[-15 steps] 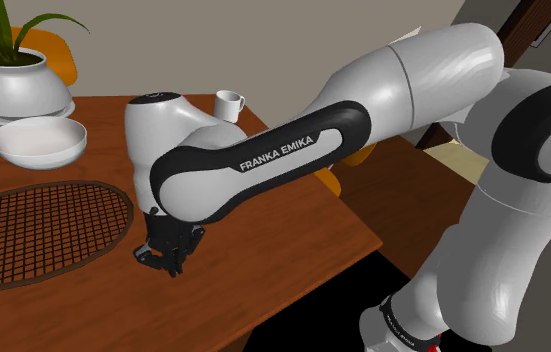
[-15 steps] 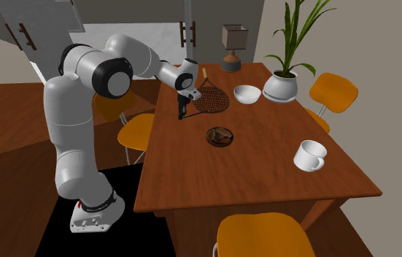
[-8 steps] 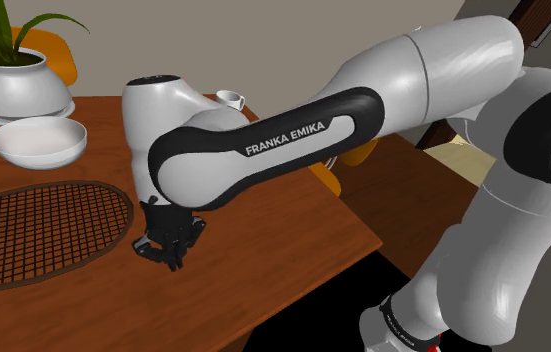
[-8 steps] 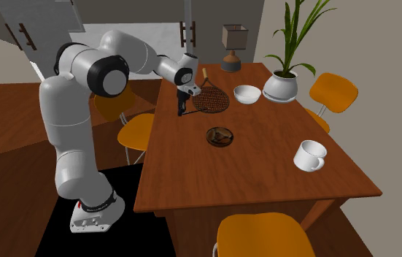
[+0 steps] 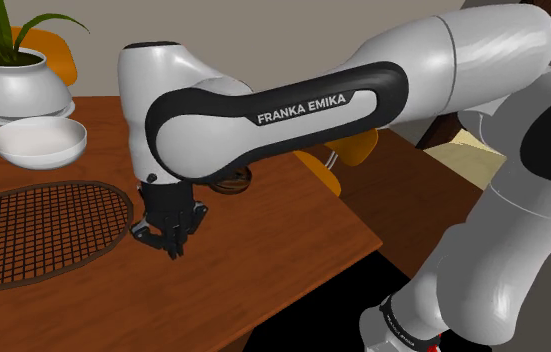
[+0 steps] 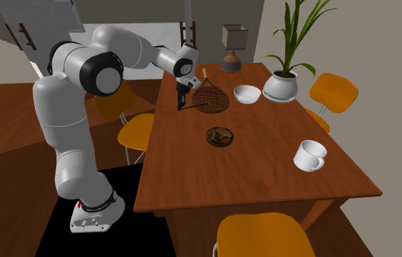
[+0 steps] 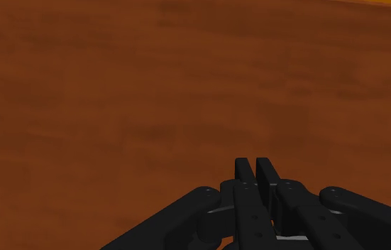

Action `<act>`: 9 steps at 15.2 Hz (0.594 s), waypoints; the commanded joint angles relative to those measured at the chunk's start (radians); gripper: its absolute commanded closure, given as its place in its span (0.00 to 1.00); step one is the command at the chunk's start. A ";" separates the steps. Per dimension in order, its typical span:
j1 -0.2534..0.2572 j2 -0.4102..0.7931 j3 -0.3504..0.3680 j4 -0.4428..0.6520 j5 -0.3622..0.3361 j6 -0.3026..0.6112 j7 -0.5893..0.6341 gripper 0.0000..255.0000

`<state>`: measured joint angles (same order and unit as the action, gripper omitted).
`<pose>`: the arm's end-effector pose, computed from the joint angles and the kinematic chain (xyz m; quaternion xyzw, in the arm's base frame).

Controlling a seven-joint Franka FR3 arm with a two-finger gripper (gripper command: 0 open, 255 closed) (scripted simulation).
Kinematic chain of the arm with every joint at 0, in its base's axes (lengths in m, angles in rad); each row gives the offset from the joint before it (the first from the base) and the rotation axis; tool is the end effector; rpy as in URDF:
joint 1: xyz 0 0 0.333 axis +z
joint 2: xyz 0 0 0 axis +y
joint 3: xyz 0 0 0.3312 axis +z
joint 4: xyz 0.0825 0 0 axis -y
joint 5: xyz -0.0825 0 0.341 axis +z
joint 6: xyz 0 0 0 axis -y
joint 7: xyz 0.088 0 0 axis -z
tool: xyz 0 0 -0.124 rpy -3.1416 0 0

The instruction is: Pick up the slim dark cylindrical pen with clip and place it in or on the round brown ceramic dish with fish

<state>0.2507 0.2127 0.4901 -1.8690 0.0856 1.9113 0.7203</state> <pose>0.4119 0.3678 0.4215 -0.9933 0.0080 0.1139 0.0175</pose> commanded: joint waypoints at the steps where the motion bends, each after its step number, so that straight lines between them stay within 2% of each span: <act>1: 0.000 -0.009 0.002 0.017 0.004 -0.025 0.003 1.00; 9: -0.004 -0.038 0.004 0.091 0.015 -0.125 0.008 1.00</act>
<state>0.2461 0.1782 0.4934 -1.7872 0.0988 1.7986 0.7258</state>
